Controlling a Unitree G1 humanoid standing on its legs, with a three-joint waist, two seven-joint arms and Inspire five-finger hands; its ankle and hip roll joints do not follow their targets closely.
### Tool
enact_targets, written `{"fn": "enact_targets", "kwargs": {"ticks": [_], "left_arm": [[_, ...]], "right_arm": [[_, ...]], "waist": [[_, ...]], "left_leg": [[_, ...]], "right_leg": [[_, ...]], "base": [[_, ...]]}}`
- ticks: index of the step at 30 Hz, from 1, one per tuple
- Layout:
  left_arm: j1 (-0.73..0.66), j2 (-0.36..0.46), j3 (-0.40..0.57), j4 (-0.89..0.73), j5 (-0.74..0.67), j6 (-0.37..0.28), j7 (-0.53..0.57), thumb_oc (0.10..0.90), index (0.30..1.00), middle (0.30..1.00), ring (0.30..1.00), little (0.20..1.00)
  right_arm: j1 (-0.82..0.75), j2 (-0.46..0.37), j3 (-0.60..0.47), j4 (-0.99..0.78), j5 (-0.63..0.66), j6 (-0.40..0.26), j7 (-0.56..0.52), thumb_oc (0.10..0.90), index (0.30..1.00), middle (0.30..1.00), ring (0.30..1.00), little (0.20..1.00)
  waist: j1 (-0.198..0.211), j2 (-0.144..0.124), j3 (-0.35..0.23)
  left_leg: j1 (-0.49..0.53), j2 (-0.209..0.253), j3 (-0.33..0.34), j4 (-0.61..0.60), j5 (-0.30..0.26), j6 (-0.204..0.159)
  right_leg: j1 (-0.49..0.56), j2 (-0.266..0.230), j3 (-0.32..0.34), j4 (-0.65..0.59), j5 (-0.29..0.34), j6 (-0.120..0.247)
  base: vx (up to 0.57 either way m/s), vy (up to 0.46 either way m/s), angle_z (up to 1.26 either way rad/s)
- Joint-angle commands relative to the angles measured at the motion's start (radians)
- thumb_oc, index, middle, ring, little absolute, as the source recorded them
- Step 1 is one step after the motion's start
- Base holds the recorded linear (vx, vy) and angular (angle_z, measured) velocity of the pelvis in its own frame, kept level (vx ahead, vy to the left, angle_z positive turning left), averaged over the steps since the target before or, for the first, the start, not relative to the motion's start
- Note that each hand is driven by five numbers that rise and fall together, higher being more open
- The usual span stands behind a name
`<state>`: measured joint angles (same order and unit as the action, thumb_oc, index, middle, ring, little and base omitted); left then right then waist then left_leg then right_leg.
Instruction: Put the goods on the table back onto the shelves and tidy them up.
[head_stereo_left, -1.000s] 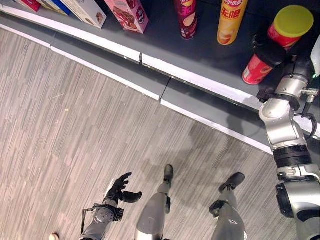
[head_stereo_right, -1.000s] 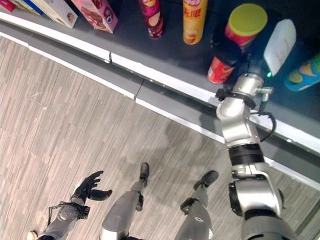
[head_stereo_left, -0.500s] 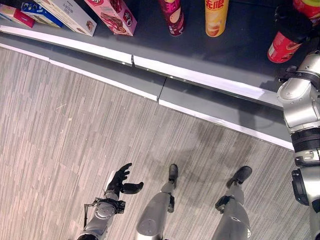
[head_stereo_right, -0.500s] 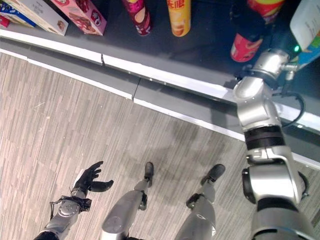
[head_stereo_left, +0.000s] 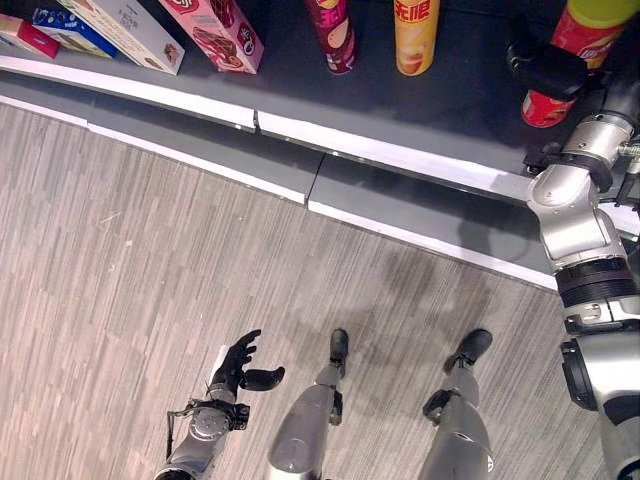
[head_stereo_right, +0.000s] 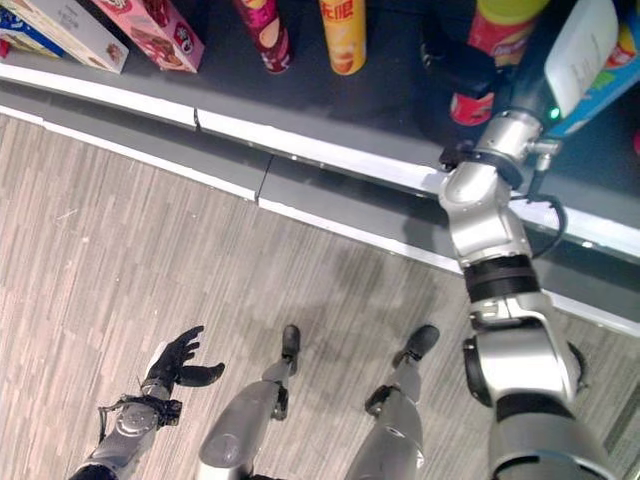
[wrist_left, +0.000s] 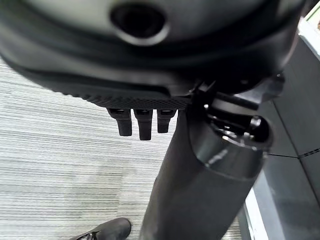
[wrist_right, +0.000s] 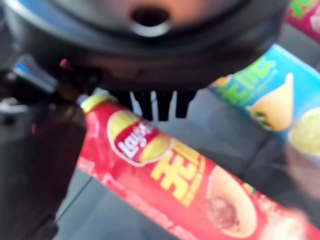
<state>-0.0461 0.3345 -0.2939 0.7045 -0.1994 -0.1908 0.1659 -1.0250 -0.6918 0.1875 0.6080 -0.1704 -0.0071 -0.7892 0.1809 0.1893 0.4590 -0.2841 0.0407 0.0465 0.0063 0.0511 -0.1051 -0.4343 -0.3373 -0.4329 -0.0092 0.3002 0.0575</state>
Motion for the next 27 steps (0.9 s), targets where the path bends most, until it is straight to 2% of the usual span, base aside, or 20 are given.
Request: {"fn": "enact_targets", "kwargs": {"ticks": [1,7,8,9,10,12,13,14,20,22,23,27], "left_arm": [[0.063,0.068,-0.049,-0.014,-0.037,-0.026,0.043,0.800,0.900,0.900,0.900,0.900],[0.064,0.068,-0.049,-0.009,-0.051,-0.021,0.038,0.800,0.900,0.900,0.900,0.900],[0.064,0.068,-0.048,-0.008,-0.051,-0.020,0.038,0.800,0.900,0.900,0.900,0.900],[0.063,0.067,-0.049,-0.007,-0.055,-0.020,0.036,0.800,0.900,0.900,0.900,0.900],[0.062,0.066,-0.048,-0.004,-0.056,-0.018,0.037,0.800,0.900,0.900,0.900,0.900],[0.063,0.066,-0.048,-0.003,-0.060,-0.019,0.039,0.800,0.900,0.900,0.900,0.900],[0.064,0.065,-0.049,-0.006,-0.062,-0.019,0.038,0.800,0.900,0.900,0.900,0.900],[0.064,0.065,-0.049,-0.005,-0.062,-0.018,0.038,0.800,0.900,0.900,0.900,0.900],[0.062,0.063,-0.051,-0.005,-0.073,-0.017,0.038,0.800,0.900,0.900,0.900,0.900],[0.058,0.064,-0.053,-0.006,-0.073,-0.018,0.039,0.800,0.900,0.900,0.900,0.900],[0.058,0.065,-0.052,-0.004,-0.072,-0.017,0.040,0.800,0.900,0.900,0.900,0.900],[0.059,0.067,-0.054,-0.003,-0.073,-0.016,0.039,0.800,0.900,0.900,0.900,0.900]], "right_arm": [[-0.063,-0.029,0.012,-0.020,0.076,-0.108,-0.003,0.800,0.900,0.900,0.900,0.900],[-0.047,0.001,-0.004,0.050,0.249,-0.164,0.064,0.800,0.900,0.900,0.900,0.900],[-0.048,0.002,-0.003,0.052,0.249,-0.165,0.065,0.800,0.900,0.900,0.900,0.900],[-0.049,0.006,-0.002,0.069,0.282,-0.175,0.077,0.800,0.900,0.900,0.900,0.900],[-0.050,0.009,0.003,0.081,0.295,-0.178,0.085,0.800,0.900,0.900,0.900,0.900],[-0.051,0.013,0.009,0.082,0.306,-0.182,0.093,0.800,0.900,0.900,0.900,0.900],[-0.052,0.014,0.012,0.082,0.312,-0.185,0.097,0.800,0.900,0.900,0.900,0.900],[-0.052,0.014,0.013,0.083,0.312,-0.185,0.097,0.800,0.900,0.900,0.900,0.900],[-0.061,0.055,0.040,0.121,0.340,-0.185,0.125,0.800,0.900,0.900,0.900,0.900],[-0.064,0.061,0.046,0.128,0.351,-0.188,0.135,0.800,0.900,0.900,0.900,0.900],[-0.064,0.064,0.054,0.129,0.357,-0.187,0.146,0.800,0.900,0.900,0.900,0.900],[-0.070,0.071,0.081,0.138,0.358,-0.181,0.173,0.800,0.900,0.900,0.900,0.900]], "waist": [[0.064,0.007,-0.038],[0.063,0.000,-0.031],[0.063,-0.002,-0.036],[0.062,-0.002,-0.027],[0.061,-0.004,-0.030],[0.060,-0.004,-0.028],[0.060,-0.004,-0.021],[0.061,-0.005,-0.027],[0.064,-0.008,-0.024],[0.065,-0.008,-0.017],[0.068,-0.009,-0.021],[0.073,-0.011,-0.018]], "left_leg": [[-0.060,0.002,-0.093,-0.094,0.058,0.039],[-0.062,0.003,-0.092,-0.094,0.057,0.039],[-0.053,0.006,-0.097,-0.094,0.036,0.035],[-0.061,0.003,-0.091,-0.094,0.056,0.039],[-0.053,0.006,-0.096,-0.094,0.036,0.035],[-0.052,0.007,-0.097,-0.094,0.036,0.035],[-0.062,0.004,-0.091,-0.094,0.057,0.039],[-0.053,0.008,-0.096,-0.094,0.036,0.035],[-0.052,0.010,-0.100,-0.094,0.036,0.034],[-0.062,0.005,-0.098,-0.094,0.057,0.038],[-0.052,0.008,-0.105,-0.094,0.035,0.033],[-0.052,0.006,-0.113,-0.094,0.037,0.032]], "right_leg": [[0.027,-0.023,0.052,0.159,-0.206,0.134],[0.023,-0.020,0.061,0.158,-0.206,0.132],[0.031,-0.015,0.073,0.158,-0.227,0.144],[0.022,-0.018,0.063,0.155,-0.205,0.132],[0.029,-0.012,0.076,0.156,-0.227,0.143],[0.028,-0.010,0.079,0.154,-0.227,0.142],[0.019,-0.013,0.069,0.153,-0.205,0.130],[0.028,-0.009,0.081,0.153,-0.227,0.142],[0.030,-0.005,0.081,0.150,-0.227,0.139],[0.025,-0.008,0.067,0.149,-0.206,0.128],[0.038,-0.003,0.076,0.149,-0.232,0.140],[0.042,-0.004,0.071,0.153,-0.234,0.139]], "base": [[0.00,0.000,0.00],[0.00,-0.001,0.00],[0.00,0.000,0.00],[0.09,-0.017,-0.01],[0.00,0.000,0.00],[0.01,0.005,-0.04],[0.00,0.003,-0.07],[0.01,0.001,-0.11],[0.01,0.000,-0.02],[-0.03,0.007,0.03],[0.09,-0.018,0.06],[0.03,-0.008,0.02]]}}
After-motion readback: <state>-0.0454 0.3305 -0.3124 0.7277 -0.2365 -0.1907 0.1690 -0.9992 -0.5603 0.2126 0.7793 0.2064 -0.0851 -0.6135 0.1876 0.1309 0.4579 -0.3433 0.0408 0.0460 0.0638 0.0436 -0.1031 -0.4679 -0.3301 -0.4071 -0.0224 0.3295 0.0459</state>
